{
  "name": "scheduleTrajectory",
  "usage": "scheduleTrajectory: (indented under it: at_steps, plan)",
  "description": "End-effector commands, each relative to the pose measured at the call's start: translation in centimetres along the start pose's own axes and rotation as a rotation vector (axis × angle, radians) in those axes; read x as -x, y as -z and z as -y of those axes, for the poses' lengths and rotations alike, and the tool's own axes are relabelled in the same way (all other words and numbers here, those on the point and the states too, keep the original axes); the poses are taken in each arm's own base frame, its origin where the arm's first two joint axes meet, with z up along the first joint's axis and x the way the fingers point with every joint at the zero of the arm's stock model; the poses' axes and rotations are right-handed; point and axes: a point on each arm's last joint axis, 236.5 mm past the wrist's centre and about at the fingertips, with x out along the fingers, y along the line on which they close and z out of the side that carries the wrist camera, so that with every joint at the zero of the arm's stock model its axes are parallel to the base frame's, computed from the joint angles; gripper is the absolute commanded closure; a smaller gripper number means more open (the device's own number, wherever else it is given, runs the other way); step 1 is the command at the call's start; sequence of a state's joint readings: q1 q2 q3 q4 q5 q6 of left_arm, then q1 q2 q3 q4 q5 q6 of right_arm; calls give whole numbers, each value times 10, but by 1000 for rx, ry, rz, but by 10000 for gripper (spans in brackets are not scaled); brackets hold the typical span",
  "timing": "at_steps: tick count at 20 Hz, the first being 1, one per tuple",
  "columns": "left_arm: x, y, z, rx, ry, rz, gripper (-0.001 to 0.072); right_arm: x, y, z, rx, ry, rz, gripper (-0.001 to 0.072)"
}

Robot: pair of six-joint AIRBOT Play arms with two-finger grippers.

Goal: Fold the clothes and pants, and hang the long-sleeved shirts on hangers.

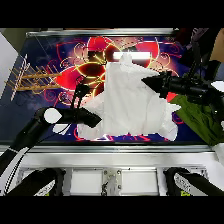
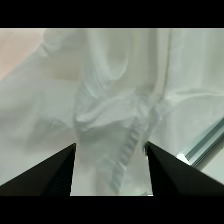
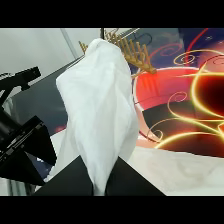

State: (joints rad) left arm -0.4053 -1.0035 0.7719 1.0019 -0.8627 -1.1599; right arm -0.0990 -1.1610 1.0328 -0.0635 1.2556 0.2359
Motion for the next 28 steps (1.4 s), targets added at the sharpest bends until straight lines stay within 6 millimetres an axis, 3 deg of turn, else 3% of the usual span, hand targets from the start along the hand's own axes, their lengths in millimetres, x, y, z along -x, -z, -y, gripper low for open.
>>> scheduleTrajectory:
  at_steps: [1,4,10,15,18,20,22,24,26,28]
  plan:
    - [0,4,-15,-28,-50,-20,257,0,-1,-1,1,-1,0,708]
    - [0,4,-21,-51,-77,-17,257,0,-1,-1,1,-1,0,708]
    - [-3,-11,-14,-81,-81,41,256,0,0,-1,1,-1,0,708]
    - [6,-3,-4,-90,-56,12,257,0,0,-1,1,-2,0,708]
    - [22,-14,-12,-85,-87,69,257,0,0,-1,1,-1,0,707]
    - [28,-8,-26,-45,-101,49,257,0,0,-1,1,-1,0,708]
    - [21,10,-30,-14,-81,-33,256,0,0,-1,1,-1,0,707]
    - [8,21,-21,-8,-34,-88,256,0,0,-1,0,-1,0,707]
    - [-5,18,-4,-23,41,-83,256,0,0,-1,0,-1,0,707]
    - [-11,15,-1,-8,62,-74,256,0,0,-1,0,-2,0,707]
